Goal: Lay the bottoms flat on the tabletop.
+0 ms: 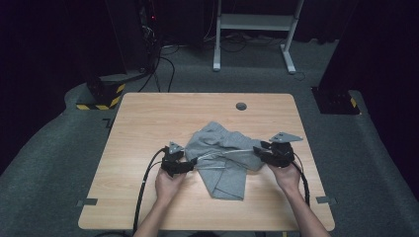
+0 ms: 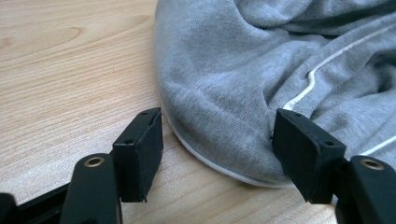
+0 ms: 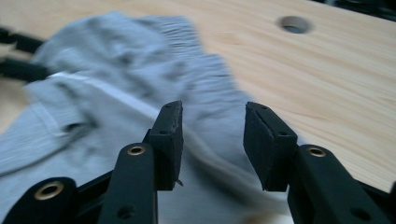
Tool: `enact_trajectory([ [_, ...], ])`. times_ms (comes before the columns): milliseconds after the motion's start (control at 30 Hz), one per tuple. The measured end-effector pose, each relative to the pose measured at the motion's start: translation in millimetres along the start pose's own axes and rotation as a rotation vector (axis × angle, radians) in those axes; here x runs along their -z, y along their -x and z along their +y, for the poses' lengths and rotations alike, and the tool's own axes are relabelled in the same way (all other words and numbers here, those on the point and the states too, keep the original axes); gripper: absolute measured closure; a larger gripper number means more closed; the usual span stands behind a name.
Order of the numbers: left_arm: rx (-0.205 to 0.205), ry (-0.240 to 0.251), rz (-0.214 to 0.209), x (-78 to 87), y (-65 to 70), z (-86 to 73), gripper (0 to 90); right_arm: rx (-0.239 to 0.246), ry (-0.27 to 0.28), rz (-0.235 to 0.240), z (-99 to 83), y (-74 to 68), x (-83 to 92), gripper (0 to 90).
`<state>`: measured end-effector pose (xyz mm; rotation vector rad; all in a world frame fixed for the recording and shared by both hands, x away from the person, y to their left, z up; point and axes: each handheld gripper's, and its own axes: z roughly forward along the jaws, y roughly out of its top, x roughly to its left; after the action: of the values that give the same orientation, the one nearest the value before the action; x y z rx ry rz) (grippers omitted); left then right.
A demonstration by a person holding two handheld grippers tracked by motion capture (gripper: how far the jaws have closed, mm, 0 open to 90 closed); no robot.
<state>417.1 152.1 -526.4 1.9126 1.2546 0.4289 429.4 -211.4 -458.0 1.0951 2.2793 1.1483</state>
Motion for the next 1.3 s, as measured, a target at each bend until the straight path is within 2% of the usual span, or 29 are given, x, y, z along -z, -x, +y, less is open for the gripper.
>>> enact_trajectory([
  [33, 0.002, 0.001, -0.001, 0.0, 0.0, -0.1, 34.1, 0.02, -0.006, 0.014, 0.5, -6.8, -3.3, 55.7],
  [67, 0.002, 0.001, -0.001, 0.0, 0.0, -0.1, 34.2, 0.02, -0.006, 0.014, 0.5, -6.8, -3.3, 55.7],
  [167, 0.009, 0.002, -0.002, 0.3, -0.4, -0.3, 34.8, 0.088, -0.037, 0.024, -0.1, -30.5, -20.3, 49.6],
  [333, 0.017, 0.006, -0.001, 1.6, -2.4, -0.7, 37.2, 0.097, -0.055, 0.048, -4.2, -40.1, -34.5, 46.8],
  [467, 0.031, 0.01, -0.009, 1.7, -2.6, -1.0, 40.0, 0.104, -0.038, 0.055, -3.3, -43.9, -30.1, 47.0],
  [533, 0.035, 0.011, -0.009, 1.8, -2.8, -1.1, 41.2, 0.121, -0.006, 0.066, 0.8, -48.4, -21.6, 47.2],
  [600, 0.032, 0.01, -0.006, 1.9, -2.5, -1.1, 41.4, 0.133, -0.004, 0.071, 2.7, -50.7, -19.9, 47.2],
  [633, 0.031, 0.01, -0.007, 1.9, -2.4, -1.2, 42.7, 0.15, -0.005, 0.099, 6.0, -56.1, -19.0, 47.6],
  [700, 0.031, 0.011, -0.01, 2.1, -2.5, -1.3, 43.6, 0.159, -0.008, 0.11, 7.3, -59.8, -19.9, 47.3],
  [767, 0.031, 0.01, -0.011, 2.4, -2.7, -1.5, 44.8, 0.18, -0.014, 0.127, 8.7, -68.0, -22.9, 47.6],
  [800, 0.03, 0.012, -0.01, 2.7, -2.8, -1.7, 46.2, 0.204, -0.036, 0.131, 8.6, -75.6, -30.3, 48.3],
  [833, 0.031, 0.012, -0.01, 2.8, -2.8, -1.8, 46.2, 0.204, -0.036, 0.131, 8.6, -75.6, -30.3, 48.3],
  [900, 0.037, 0.016, -0.013, 3.4, -3.6, -2.2, 47.6, 0.213, -0.064, 0.121, 7.4, -77.9, -38.5, 50.4],
  [933, 0.036, 0.023, -0.01, 4.6, -4.7, -2.6, 51.1, 0.207, -0.09, 0.116, 5.1, -75.6, -47.3, 57.0],
  [967, 0.036, 0.024, -0.01, 5.2, -4.9, -2.9, 52.6, 0.201, -0.103, 0.12, 4.3, -73.4, -50.1, 59.7],
  [1000, 0.036, 0.024, -0.01, 5.2, -4.9, -2.9, 53.9, 0.201, -0.103, 0.12, 4.3, -73.4, -50.1, 59.7],
  [1067, 0.038, 0.025, -0.012, 5.2, -4.3, -3.1, 57.0, 0.203, -0.14, 0.149, 2.8, -70.4, -52.3, 71.2],
  [1100, 0.033, 0.025, -0.013, 5.4, -4.3, -3.1, 57.0, 0.203, -0.14, 0.149, 2.8, -70.4, -52.3, 71.2],
  [1200, 0.027, 0.028, -0.011, 6.4, -3.9, -3.6, 64.8, 0.258, -0.165, 0.14, 0.2, -74.9, -50.1, 81.7],
  [1300, 0.039, 0.053, -0.006, 9.9, -6.1, -5.5, 68.3, 0.268, -0.167, 0.14, -0.7, -75.4, -50.4, 83.0],
])
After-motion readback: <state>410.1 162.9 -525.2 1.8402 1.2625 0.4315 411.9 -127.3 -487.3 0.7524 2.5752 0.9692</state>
